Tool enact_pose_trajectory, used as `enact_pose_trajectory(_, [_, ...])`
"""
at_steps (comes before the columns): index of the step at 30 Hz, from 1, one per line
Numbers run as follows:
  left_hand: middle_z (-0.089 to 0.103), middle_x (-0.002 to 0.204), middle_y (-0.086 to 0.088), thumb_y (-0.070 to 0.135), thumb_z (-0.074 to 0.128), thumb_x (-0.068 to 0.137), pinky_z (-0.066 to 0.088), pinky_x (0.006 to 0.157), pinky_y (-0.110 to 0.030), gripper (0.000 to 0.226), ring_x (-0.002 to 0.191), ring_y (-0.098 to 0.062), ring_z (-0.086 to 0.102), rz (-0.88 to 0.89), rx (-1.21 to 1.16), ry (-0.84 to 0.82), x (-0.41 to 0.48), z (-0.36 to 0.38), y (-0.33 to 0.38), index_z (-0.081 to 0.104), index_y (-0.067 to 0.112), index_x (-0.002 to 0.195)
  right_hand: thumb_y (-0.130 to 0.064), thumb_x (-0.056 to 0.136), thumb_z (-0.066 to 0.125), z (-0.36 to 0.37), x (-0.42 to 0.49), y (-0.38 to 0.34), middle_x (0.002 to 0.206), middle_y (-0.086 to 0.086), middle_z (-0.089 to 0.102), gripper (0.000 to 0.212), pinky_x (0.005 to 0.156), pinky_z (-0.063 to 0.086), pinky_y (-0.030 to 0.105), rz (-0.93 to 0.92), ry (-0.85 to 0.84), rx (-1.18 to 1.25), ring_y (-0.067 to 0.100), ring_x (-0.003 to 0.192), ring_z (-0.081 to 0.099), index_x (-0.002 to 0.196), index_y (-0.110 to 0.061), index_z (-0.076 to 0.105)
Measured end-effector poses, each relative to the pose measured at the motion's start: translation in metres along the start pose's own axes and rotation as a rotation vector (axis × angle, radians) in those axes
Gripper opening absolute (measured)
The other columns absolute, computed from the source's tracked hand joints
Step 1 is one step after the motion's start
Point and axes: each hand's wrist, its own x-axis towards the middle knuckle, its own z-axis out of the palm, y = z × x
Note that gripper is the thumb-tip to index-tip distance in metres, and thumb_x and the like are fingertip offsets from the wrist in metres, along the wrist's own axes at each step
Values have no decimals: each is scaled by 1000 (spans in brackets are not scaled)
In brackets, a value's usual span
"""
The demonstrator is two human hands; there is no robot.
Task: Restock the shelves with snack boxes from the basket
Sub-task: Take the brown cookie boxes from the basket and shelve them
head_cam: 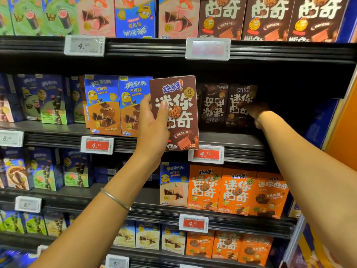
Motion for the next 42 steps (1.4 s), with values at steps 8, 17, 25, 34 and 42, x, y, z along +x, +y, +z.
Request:
enact_pose_trajectory(8, [68,129,4,33,50,112,58,64,-14,37,104,-2,75,-29,-22,11,-4,-1,3,43,22,147,-22,98,53,14,-105,-44,135,12,59,46,98,55,43,-153,114,85,29,119,60,141,-9,47])
enact_pose_trajectory(17, [65,135,-2,31,49,113,61,71,-20,41,111,-15,74,2,-19,-63,-4,8,9,41,20,152,-50,91,68,20,-207,-53,120,-4,72,48,86,61,35,-464,-630,11,12,109,71,129,-23,57])
enact_pose_trajectory(25, [50,149,-7,38,70,101,62,95,-39,78,126,-20,63,81,514,-260,37,45,9,22,22,161,-42,81,80,6,-164,-43,125,5,69,73,89,61,48,-333,-442,63,21,108,72,140,-13,47])
enact_pose_trajectory(34, [42,155,-24,43,82,87,54,104,-55,86,136,-48,49,317,1296,-430,65,91,4,35,21,155,-16,93,57,43,-101,-40,122,16,67,33,99,53,44,-154,-227,-236,28,108,63,122,-2,63])
enact_pose_trajectory(42, [0,174,-16,30,84,85,28,128,-53,119,160,-43,12,384,1531,-518,99,112,6,0,30,169,-19,103,54,56,-71,-38,134,17,59,34,98,51,38,-239,-362,-476,34,120,58,133,-2,58])
